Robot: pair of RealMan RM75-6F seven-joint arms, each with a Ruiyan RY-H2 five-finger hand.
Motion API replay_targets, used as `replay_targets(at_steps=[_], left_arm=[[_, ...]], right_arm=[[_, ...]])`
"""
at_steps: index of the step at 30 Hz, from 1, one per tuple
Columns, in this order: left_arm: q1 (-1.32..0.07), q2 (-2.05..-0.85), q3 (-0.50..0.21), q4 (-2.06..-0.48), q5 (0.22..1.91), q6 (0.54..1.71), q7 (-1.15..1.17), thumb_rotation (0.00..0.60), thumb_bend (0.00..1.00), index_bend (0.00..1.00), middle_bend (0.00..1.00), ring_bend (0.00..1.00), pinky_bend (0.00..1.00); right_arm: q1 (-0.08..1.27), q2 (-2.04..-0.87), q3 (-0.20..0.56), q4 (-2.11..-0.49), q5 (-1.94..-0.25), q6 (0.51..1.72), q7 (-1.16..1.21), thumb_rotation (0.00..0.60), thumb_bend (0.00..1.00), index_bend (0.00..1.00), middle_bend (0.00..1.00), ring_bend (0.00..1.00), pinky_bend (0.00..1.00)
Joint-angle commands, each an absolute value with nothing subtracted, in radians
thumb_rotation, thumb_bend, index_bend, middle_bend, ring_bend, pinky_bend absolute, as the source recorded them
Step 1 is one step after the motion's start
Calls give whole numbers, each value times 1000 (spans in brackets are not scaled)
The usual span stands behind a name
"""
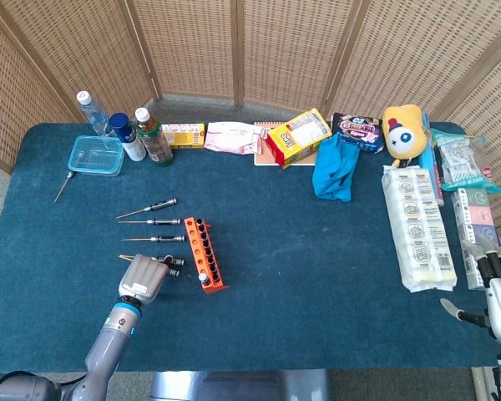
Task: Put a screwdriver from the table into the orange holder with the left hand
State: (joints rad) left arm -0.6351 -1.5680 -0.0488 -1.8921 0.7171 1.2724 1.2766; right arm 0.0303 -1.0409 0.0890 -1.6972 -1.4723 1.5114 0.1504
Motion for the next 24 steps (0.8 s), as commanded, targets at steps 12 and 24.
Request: replay_targets(at_steps=[12, 24], left_arm=[[-662, -1584, -25, -1903, 693, 1317, 1272, 600, 158, 168, 1000, 1000, 981], [-675, -1591, 8, -1905, 704, 1318, 1247, 600, 159, 168, 1000, 1000, 981]], right_arm=[[30, -1039, 90, -1697, -1472, 1512, 156, 600, 93, 127, 43, 47, 6], [30, -1039, 90, -1698, -1471, 1512, 154, 600, 94, 127, 43, 47, 6]])
